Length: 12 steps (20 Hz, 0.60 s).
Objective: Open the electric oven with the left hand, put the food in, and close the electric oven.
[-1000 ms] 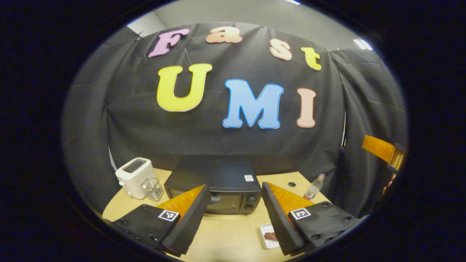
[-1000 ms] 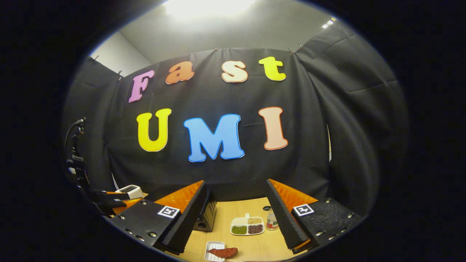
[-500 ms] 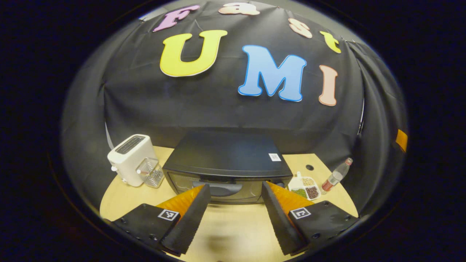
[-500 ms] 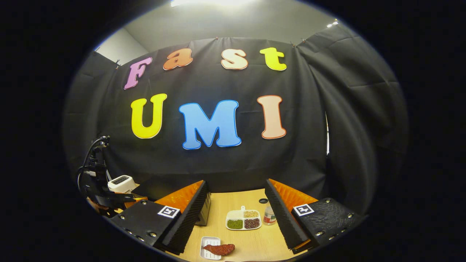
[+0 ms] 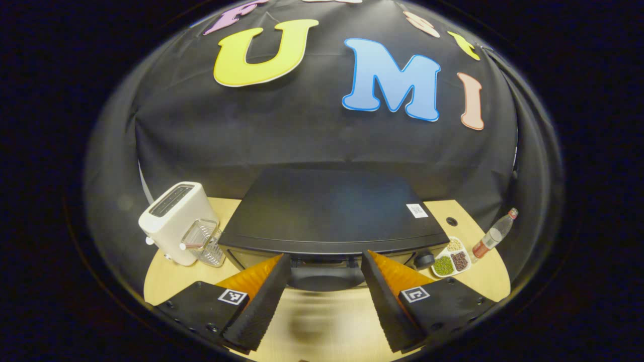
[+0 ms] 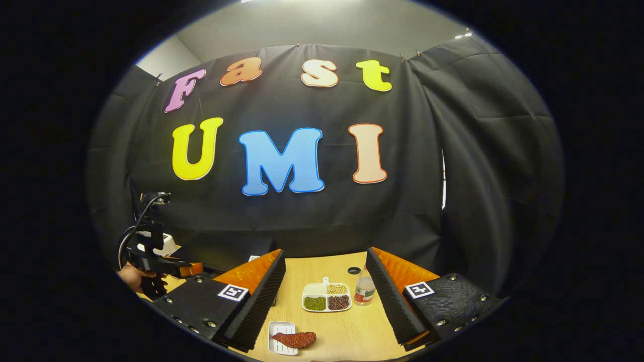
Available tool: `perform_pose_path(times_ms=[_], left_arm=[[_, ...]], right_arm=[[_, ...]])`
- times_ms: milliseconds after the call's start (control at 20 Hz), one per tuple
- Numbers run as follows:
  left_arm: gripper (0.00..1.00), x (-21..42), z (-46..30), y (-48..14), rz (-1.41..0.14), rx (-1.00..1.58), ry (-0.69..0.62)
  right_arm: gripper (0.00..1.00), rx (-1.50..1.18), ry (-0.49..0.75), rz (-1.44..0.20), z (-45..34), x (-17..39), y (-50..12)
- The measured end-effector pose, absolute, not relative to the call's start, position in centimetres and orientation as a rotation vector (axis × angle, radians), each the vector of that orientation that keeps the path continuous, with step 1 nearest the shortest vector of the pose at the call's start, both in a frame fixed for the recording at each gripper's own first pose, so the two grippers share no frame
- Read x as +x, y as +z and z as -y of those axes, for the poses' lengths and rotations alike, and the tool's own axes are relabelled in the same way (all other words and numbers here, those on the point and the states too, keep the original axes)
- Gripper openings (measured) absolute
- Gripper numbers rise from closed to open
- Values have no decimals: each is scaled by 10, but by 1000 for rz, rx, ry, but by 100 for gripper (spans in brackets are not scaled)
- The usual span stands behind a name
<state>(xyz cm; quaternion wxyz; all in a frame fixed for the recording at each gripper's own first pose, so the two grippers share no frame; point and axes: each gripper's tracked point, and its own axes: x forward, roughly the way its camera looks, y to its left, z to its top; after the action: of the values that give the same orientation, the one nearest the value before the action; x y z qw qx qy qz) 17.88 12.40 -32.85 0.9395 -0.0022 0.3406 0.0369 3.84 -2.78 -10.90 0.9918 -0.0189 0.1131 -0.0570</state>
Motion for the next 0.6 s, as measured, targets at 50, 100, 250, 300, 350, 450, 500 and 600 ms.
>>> perform_pose_path(times_ms=[50,100,250,300,350,450,500,600], left_arm=[[98,181,-124,-333,-701,-5,72],[95,183,-127,-338,-709,2,75],[95,187,-129,-348,-724,30,82],[94,186,-129,-352,-729,46,81],[95,186,-129,-351,-727,68,79],[99,187,-129,-351,-719,70,84],[99,185,-128,-352,-720,57,87],[94,180,-128,-352,-722,56,85]], right_arm=[[98,-40,-118,-229,27,38,-110],[98,-40,-120,-230,26,39,-110],[98,-45,-121,-226,23,40,-110],[98,-46,-120,-226,21,41,-109],[98,-47,-119,-227,20,42,-110],[98,-47,-115,-231,17,42,-112],[98,-48,-112,-231,16,43,-111],[98,-51,-105,-227,13,44,-109]])
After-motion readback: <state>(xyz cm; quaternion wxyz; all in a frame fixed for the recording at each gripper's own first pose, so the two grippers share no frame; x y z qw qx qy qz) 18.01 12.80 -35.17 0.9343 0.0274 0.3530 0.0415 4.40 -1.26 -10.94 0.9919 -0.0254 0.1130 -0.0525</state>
